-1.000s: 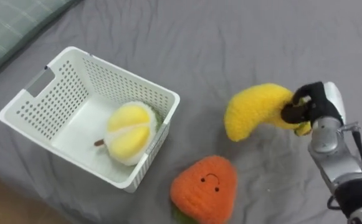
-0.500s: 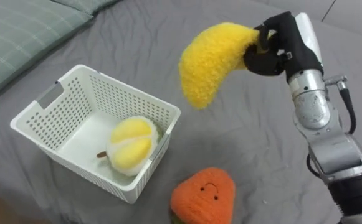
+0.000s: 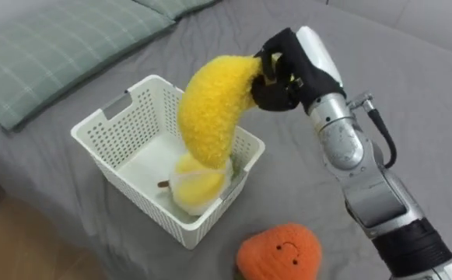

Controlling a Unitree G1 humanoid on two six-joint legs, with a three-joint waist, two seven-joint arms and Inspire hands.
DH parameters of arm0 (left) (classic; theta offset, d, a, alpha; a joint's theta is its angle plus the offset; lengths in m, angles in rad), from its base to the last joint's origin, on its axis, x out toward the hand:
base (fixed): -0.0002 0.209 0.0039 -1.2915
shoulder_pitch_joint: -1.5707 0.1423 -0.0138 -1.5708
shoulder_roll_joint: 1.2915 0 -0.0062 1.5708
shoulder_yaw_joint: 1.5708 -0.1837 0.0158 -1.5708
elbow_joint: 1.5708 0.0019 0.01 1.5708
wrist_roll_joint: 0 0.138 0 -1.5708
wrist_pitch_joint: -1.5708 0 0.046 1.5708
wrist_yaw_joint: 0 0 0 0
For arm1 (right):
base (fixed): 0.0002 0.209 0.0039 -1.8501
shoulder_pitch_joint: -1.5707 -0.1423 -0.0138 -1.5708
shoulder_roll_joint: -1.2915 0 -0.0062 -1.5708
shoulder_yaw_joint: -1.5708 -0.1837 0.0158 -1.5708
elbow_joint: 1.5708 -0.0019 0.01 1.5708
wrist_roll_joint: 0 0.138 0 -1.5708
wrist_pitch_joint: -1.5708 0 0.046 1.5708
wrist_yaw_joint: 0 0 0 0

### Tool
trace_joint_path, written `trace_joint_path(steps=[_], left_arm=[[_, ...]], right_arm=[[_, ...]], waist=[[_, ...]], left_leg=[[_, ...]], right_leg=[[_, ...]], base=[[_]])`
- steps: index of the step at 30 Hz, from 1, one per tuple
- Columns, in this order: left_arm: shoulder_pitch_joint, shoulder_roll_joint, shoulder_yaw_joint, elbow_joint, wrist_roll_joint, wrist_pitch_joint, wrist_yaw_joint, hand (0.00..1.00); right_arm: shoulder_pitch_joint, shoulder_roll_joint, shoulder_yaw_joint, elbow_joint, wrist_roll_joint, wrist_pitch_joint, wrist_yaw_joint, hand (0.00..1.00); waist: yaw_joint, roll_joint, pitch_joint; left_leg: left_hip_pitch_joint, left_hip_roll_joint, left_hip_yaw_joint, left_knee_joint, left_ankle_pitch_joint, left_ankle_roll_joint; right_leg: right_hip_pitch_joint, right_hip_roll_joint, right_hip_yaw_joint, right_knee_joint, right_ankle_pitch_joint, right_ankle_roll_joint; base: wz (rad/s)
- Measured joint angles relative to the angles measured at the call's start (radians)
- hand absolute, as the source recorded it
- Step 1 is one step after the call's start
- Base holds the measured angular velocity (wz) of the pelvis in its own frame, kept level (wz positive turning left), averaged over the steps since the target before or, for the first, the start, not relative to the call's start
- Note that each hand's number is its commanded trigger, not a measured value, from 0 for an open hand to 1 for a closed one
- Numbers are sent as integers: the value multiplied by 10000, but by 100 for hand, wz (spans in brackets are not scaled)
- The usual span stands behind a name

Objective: Collect toys from the bed

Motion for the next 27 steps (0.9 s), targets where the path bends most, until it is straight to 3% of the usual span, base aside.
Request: trace_joint_path(steps=[2, 4, 5, 13, 27], left_arm=[[-19, 6, 0, -43, 152, 21, 8, 0], [7, -10, 0, -170, 171, 83, 8, 0], [7, -12, 1, -196, 171, 123, 8, 0], [14, -68, 180, -254, 790, 489, 25, 0], [67, -73, 189, -422, 831, 640, 49, 0]], right_arm=[[-34, 144, 168, 9, 3, 4, 2, 100], [-349, 234, 371, 330, 56, 0, -14, 13], [-431, 245, 404, 479, 112, 6, -25, 0], [-795, 432, 408, 1769, 294, 250, -566, 0], [-795, 433, 401, 2512, 351, 226, -719, 0]], waist=[[82, -21, 4], [146, -88, 40], [156, -109, 45], [505, -426, 52], [632, -462, 75]], left_leg=[[-76, -33, -184, 68, 0, -1], [-178, -136, -377, 152, 15, -9], [-182, -150, -444, 155, 33, -5], [-247, -443, -1031, 224, 201, 27], [-357, -601, -1250, 401, 219, 125]], right_leg=[[31, -1, -172, 0, -2, 2], [52, -3, -283, -13, -6, 9], [77, -9, -291, -13, -6, 9], [212, -185, -442, -10, -145, 157], [237, -197, -383, -121, -210, 185]], base=[[26], [27], [31], [23], [6]])
